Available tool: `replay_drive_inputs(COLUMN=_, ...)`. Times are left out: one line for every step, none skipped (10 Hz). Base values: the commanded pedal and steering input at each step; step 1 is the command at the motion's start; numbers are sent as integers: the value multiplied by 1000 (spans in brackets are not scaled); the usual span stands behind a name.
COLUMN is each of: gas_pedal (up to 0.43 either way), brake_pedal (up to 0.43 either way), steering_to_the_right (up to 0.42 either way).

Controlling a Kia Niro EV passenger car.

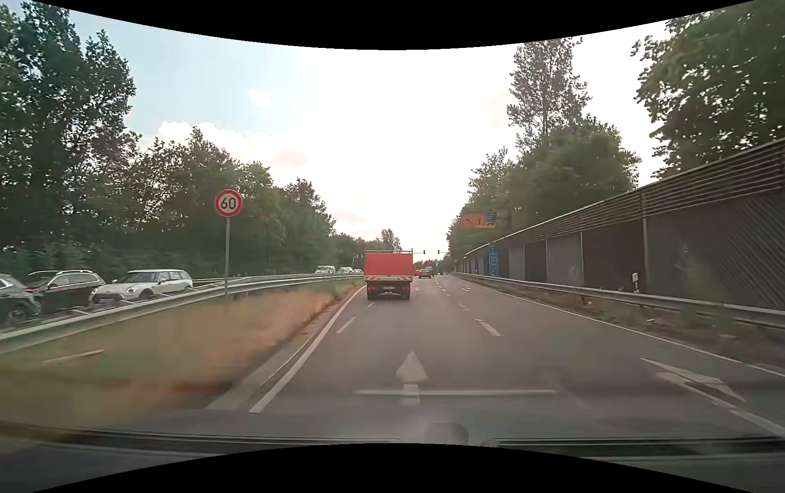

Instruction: Follow the waypoints while adhering to traffic rules and regulations

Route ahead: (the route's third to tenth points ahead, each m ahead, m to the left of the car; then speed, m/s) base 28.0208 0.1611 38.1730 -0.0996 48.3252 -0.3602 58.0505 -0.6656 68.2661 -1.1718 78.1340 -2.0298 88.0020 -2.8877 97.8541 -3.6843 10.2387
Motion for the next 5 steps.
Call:
replay_drive_inputs(gas_pedal=240, brake_pedal=0, steering_to_the_right=3)
replay_drive_inputs(gas_pedal=248, brake_pedal=0, steering_to_the_right=2)
replay_drive_inputs(gas_pedal=248, brake_pedal=0, steering_to_the_right=2)
replay_drive_inputs(gas_pedal=260, brake_pedal=0, steering_to_the_right=2)
replay_drive_inputs(gas_pedal=268, brake_pedal=0, steering_to_the_right=1)
